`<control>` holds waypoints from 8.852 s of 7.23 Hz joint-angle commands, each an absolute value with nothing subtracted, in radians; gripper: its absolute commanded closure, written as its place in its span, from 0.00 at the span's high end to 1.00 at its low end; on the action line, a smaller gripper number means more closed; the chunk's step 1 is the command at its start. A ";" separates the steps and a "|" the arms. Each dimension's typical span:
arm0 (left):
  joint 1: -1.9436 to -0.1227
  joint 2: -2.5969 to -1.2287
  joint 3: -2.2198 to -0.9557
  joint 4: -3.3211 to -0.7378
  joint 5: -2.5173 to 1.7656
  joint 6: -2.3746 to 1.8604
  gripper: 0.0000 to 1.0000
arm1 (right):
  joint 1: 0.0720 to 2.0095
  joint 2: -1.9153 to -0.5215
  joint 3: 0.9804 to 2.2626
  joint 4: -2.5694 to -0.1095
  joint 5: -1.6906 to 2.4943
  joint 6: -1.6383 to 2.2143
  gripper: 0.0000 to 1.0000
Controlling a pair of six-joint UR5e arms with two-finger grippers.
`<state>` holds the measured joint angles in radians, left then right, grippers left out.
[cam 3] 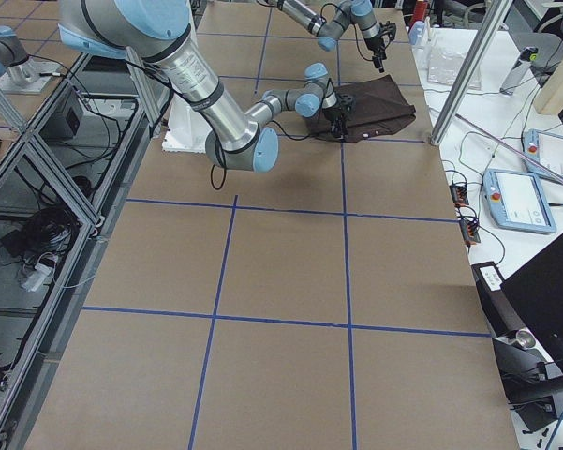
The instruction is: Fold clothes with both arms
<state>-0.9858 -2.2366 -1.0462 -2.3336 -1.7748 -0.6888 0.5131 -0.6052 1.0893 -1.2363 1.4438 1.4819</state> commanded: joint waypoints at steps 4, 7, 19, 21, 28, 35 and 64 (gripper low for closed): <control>-0.985 -2.237 -1.046 -2.335 -1.775 -0.689 1.00 | 0.506 -0.606 1.089 -1.238 1.442 1.486 0.00; -0.985 -2.237 -1.046 -2.335 -1.775 -0.689 1.00 | 0.506 -0.603 1.109 -1.281 1.448 1.477 0.00; -0.980 -2.238 -1.089 -2.332 -1.776 -0.693 1.00 | 0.232 -1.284 2.014 -1.495 1.290 1.423 1.00; -0.980 -2.237 -1.089 -2.332 -1.776 -0.693 1.00 | 0.163 -1.266 2.037 -1.548 1.273 1.344 1.00; -0.980 -2.237 -1.089 -2.332 -1.776 -0.693 1.00 | 0.026 -1.250 2.014 -1.545 1.154 1.246 0.48; -0.980 -2.227 -1.091 -2.333 -1.776 -0.693 1.00 | 0.026 -1.218 1.977 -1.539 1.137 1.229 0.39; -0.558 -1.837 -1.838 -2.318 -1.759 -1.444 1.00 | 0.191 -1.572 2.154 -0.952 1.264 1.603 1.00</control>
<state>-0.6947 -1.9097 -1.7048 -2.3184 -1.8542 -1.2657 0.1572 -1.5438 2.1605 -0.9882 1.2610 1.5659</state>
